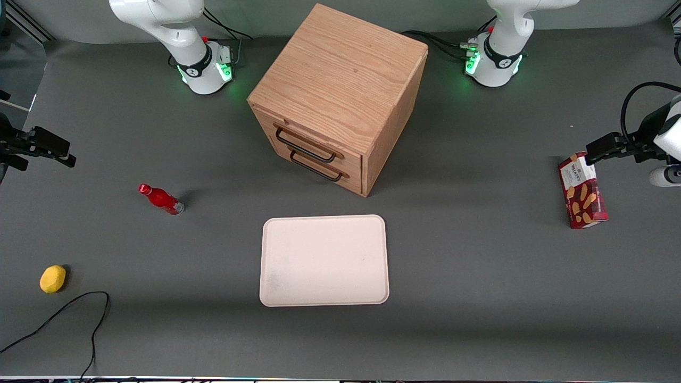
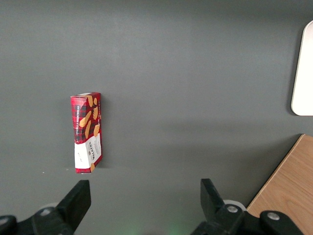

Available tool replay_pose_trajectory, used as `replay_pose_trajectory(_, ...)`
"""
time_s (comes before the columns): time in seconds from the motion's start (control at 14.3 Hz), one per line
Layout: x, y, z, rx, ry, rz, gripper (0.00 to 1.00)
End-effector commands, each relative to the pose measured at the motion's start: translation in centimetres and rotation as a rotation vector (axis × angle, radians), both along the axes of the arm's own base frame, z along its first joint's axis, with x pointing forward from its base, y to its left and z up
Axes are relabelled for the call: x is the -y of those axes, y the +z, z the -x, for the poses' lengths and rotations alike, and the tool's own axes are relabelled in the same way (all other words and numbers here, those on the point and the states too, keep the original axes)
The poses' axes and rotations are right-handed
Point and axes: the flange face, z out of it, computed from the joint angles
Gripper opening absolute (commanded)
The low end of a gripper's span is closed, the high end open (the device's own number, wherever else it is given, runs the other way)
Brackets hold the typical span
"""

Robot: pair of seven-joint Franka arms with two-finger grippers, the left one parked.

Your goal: Open upper drawer

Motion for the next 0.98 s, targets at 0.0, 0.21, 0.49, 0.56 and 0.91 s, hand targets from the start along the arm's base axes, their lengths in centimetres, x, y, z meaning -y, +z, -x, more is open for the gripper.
replay_pose_trajectory(0.0,-0.3,0.0,0.2,-0.014,-0.039,0.005,1.0)
replay_pose_trajectory(0.21,-2.4,-0.2,0.1,-0.019,0.012,0.006,1.0)
replay_pose_trajectory(0.49,-7.9,-1.0,-0.1,-0.027,0.102,0.008,1.0)
replay_pose_trajectory(0.56,-9.1,-1.0,-0.1,-0.023,0.122,0.006,1.0)
replay_pose_trajectory(0.91,-16.7,-1.8,0.2,-0.005,0.258,0.007,1.0)
